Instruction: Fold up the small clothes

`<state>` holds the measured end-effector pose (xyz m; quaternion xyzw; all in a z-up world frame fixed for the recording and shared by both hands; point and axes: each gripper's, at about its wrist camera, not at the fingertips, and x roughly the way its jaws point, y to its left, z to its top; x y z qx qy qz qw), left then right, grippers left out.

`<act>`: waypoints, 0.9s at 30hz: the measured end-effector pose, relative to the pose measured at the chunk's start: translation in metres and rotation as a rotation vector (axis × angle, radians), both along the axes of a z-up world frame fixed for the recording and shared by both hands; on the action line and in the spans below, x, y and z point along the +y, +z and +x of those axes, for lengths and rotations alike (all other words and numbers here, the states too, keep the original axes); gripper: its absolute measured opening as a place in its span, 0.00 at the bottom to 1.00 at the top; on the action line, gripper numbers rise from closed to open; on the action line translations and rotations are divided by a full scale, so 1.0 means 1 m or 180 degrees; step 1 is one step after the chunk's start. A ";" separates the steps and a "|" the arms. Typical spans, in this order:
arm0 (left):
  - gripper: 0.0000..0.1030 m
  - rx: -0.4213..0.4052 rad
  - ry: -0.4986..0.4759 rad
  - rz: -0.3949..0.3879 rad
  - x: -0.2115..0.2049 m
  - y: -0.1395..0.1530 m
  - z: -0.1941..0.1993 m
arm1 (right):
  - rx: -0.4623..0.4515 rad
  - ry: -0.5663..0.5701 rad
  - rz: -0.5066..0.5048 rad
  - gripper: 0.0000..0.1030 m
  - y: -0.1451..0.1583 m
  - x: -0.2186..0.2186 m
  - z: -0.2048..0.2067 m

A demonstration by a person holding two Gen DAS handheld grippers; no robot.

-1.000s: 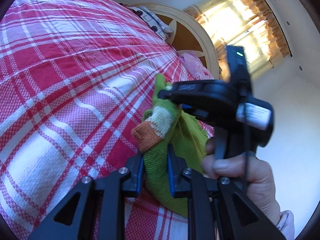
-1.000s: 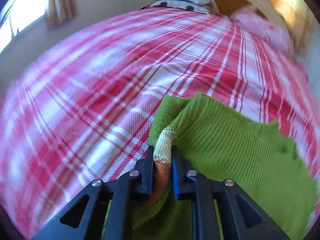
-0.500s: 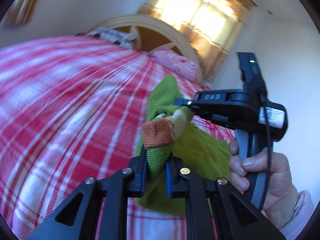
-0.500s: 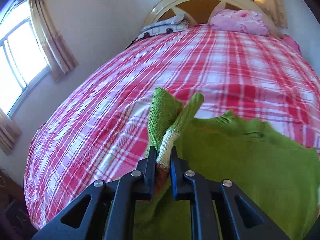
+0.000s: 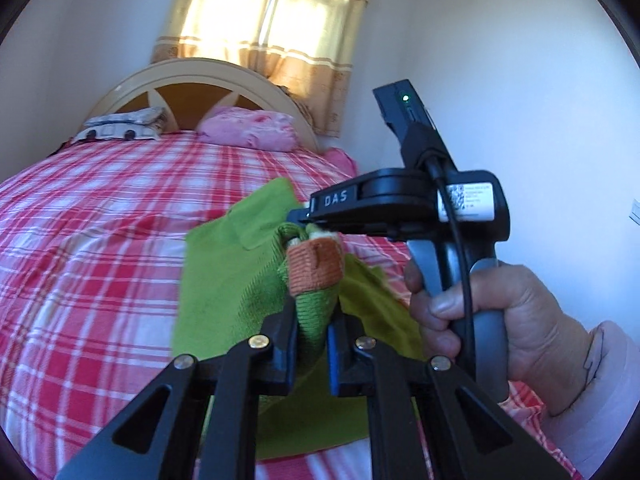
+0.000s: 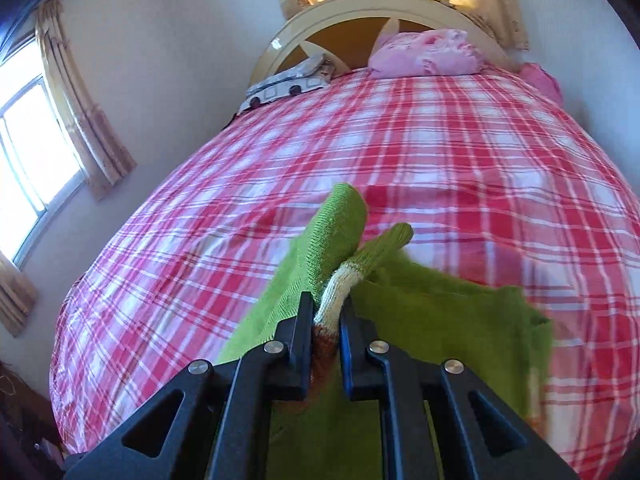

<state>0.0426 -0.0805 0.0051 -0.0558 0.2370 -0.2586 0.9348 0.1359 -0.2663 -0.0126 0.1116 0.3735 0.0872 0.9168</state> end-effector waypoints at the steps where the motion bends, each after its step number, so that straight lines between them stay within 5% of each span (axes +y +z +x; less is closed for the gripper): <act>1: 0.12 0.0018 -0.0021 0.0012 -0.005 -0.001 0.000 | 0.0007 -0.0012 -0.0007 0.10 -0.002 -0.006 -0.002; 12: 0.12 0.0298 -0.0109 0.0288 -0.046 -0.012 0.007 | 0.0110 -0.0101 0.0022 0.10 -0.030 -0.044 -0.013; 27: 0.12 0.0587 -0.0342 0.0228 -0.075 -0.027 0.008 | 0.0074 -0.0156 -0.0191 0.10 -0.037 -0.064 -0.022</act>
